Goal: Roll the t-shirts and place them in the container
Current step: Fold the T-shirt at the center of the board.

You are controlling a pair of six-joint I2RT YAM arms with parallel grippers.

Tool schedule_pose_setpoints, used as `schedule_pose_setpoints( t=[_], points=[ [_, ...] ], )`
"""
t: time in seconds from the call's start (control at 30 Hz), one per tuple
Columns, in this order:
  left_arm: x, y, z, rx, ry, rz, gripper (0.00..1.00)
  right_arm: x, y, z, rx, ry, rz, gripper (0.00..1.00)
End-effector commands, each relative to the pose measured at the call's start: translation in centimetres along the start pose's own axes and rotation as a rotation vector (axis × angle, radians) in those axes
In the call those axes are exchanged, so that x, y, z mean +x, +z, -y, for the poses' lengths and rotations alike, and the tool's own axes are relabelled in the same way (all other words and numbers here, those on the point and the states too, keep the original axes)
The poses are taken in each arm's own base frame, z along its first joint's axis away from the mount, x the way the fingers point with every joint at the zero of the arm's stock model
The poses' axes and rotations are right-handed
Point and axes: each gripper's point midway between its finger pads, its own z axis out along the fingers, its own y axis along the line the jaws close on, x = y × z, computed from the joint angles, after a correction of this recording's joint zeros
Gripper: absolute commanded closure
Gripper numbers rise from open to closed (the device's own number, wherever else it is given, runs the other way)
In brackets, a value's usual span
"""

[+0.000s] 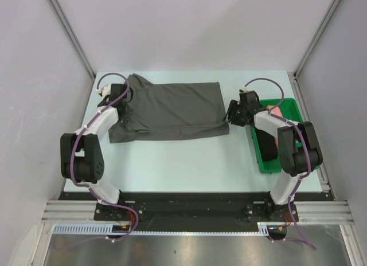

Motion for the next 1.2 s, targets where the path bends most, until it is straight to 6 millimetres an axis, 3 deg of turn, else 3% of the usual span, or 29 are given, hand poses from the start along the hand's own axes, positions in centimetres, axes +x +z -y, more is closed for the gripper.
schedule_pose_setpoints(
  t=[0.0,0.1,0.17,0.5,0.63,0.83,1.03,1.17],
  points=[
    [-1.9,-0.3,1.1,0.021,0.001,0.039,0.98,-2.9,-1.8,-1.8,0.023,-0.070,0.110,0.52],
    [-2.1,-0.2,1.1,0.019,-0.001,0.043,0.98,-2.9,-2.0,-2.3,0.016,-0.085,0.136,0.61],
    [-2.0,-0.1,1.1,0.016,0.001,0.037,0.98,-2.7,-2.1,-2.6,0.011,-0.092,0.141,0.72],
    [-2.4,-0.1,1.9,0.030,-0.005,0.033,0.98,-1.1,-2.3,-3.4,0.037,-0.140,0.127,0.90],
    [-2.5,0.0,2.0,0.034,-0.006,0.032,0.98,0.4,-2.7,-3.9,0.037,-0.160,0.128,0.90],
    [-2.3,0.3,1.9,0.027,-0.003,0.026,0.99,0.9,-0.8,-3.9,-0.005,-0.152,0.106,0.87],
    [-2.3,0.2,2.0,0.030,0.002,0.028,0.99,-2.0,1.3,-3.5,-0.105,-0.077,0.147,0.79],
    [-2.6,0.2,2.2,0.037,0.007,0.031,0.98,-4.1,2.2,-3.9,-0.130,-0.069,0.181,0.79]
  ],
)
